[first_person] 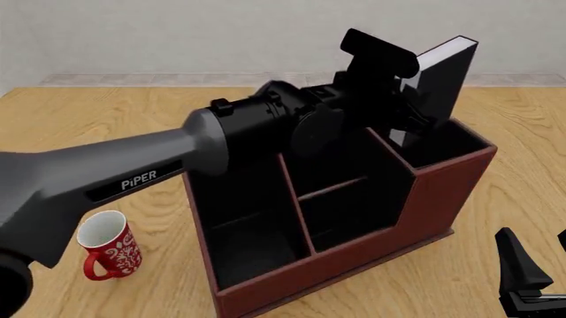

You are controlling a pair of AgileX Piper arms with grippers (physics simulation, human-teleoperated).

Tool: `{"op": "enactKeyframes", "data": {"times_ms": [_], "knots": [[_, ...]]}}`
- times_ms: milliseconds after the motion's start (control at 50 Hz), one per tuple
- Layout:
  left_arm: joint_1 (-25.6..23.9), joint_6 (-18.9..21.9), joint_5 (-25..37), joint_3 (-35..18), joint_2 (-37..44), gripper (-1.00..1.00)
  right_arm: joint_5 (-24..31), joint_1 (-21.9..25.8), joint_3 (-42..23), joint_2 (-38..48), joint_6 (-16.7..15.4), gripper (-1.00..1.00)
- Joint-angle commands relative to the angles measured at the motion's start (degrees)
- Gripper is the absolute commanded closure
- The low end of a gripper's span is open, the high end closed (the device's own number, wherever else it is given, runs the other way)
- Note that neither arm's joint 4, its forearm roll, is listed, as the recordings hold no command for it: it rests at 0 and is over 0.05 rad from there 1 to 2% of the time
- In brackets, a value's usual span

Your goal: Pick up the book and place it in the right compartment of the caddy.

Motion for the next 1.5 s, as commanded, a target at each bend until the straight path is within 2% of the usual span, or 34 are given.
{"op": "enactKeyframes", "data": {"times_ms": [20, 640, 900, 920, 1500], "knots": [[0.8, -0.4, -2.1, -0.4, 0.9, 1.0, 0.0, 0.0, 0.0, 0.0, 0.0, -1.0], [1.2, -2.8, -5.2, 2.4, 2.0, 1.0, 0.0, 0.0, 0.0, 0.0, 0.0, -1.0], [1.5, -3.0, -4.9, 2.0, 2.6, 1.0, 0.0, 0.0, 0.0, 0.0, 0.0, -1.0], [1.5, -2.9, -4.8, 1.9, 2.6, -1.0, 0.0, 0.0, 0.0, 0.0, 0.0, -1.0], [1.2, -2.2, -3.9, 2.3, 1.1, -1.0, 0.0, 0.0, 0.0, 0.0, 0.0, -1.0]]}}
